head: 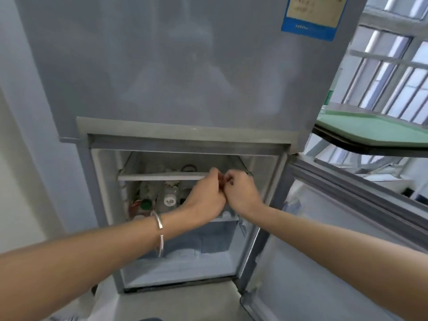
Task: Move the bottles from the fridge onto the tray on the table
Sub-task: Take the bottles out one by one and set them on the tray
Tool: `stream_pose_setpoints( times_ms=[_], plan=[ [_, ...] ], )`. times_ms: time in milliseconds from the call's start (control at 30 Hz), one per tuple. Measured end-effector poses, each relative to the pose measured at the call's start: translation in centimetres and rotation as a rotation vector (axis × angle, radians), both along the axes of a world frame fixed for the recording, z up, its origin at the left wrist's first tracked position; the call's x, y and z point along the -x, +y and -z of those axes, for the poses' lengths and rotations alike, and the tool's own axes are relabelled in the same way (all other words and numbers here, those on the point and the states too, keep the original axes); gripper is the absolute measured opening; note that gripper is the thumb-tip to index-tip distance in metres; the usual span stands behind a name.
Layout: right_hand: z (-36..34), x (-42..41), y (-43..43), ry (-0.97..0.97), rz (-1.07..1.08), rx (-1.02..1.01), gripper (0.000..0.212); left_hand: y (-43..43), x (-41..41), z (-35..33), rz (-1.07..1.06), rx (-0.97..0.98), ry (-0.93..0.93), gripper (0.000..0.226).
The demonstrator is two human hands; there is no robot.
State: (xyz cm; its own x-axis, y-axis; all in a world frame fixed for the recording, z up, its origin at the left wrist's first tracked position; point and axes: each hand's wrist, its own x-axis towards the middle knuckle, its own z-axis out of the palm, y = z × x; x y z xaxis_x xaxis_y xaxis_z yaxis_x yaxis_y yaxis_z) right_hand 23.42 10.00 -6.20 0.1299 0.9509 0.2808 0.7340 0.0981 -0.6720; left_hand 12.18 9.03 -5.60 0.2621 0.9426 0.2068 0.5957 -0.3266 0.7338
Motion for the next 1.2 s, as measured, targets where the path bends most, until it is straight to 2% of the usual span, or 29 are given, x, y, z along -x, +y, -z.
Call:
stream_pose_setpoints(
  times_ms=[133, 233, 400, 467, 633, 767, 933, 1067, 1133, 1200],
  plan=[
    [5.5, 3.2, 4.5, -0.094, -0.062, 0.358, 0.020, 3.0, 2.7, 5.4, -0.052, 0.158, 0.154, 0.030],
    [9.5, 5.8, 8.3, -0.039, -0.037, 0.530, 0.030, 5.1, 4.5, 8.9, -0.101, 0.232, 0.136, 0.031],
    [14.4, 8.9, 13.1, 0.130, 0.100, 0.619, 0.048, 7.3, 7.1, 13.0, -0.169, 0.340, 0.077, 0.044],
    [15.4, 8.9, 14.3, 0.164, 0.163, 0.592, 0.055, 7.8, 7.7, 13.4, -0.191, 0.347, 0.070, 0.044],
    [15.7, 7.7, 14.0, 0.152, 0.252, 0.496, 0.036, 8.3, 8.0, 12.6, -0.204, 0.302, 0.090, 0.039],
    [14.0, 6.9, 10.1, 0.213, 0.207, 0.406, 0.052, 9.0, 6.7, 11.4, -0.193, 0.249, 0.117, 0.039],
    [10.9, 5.8, 4.8, 0.104, 0.231, 0.145, 0.031, 8.7, 4.2, 11.3, -0.057, 0.200, 0.094, 0.053],
    [8.5, 4.3, 2.8, 0.144, 0.264, -0.009, 0.021, 7.7, 2.2, 11.0, -0.001, 0.187, 0.043, 0.071],
    [7.4, 3.3, 2.3, 0.098, 0.274, -0.061, 0.021, 6.4, 1.2, 9.5, -0.023, 0.142, -0.022, 0.070],
    [6.3, 2.6, 1.8, -0.024, 0.255, -0.103, 0.025, 5.9, 0.6, 8.8, -0.022, 0.159, -0.070, 0.052]
  ],
)
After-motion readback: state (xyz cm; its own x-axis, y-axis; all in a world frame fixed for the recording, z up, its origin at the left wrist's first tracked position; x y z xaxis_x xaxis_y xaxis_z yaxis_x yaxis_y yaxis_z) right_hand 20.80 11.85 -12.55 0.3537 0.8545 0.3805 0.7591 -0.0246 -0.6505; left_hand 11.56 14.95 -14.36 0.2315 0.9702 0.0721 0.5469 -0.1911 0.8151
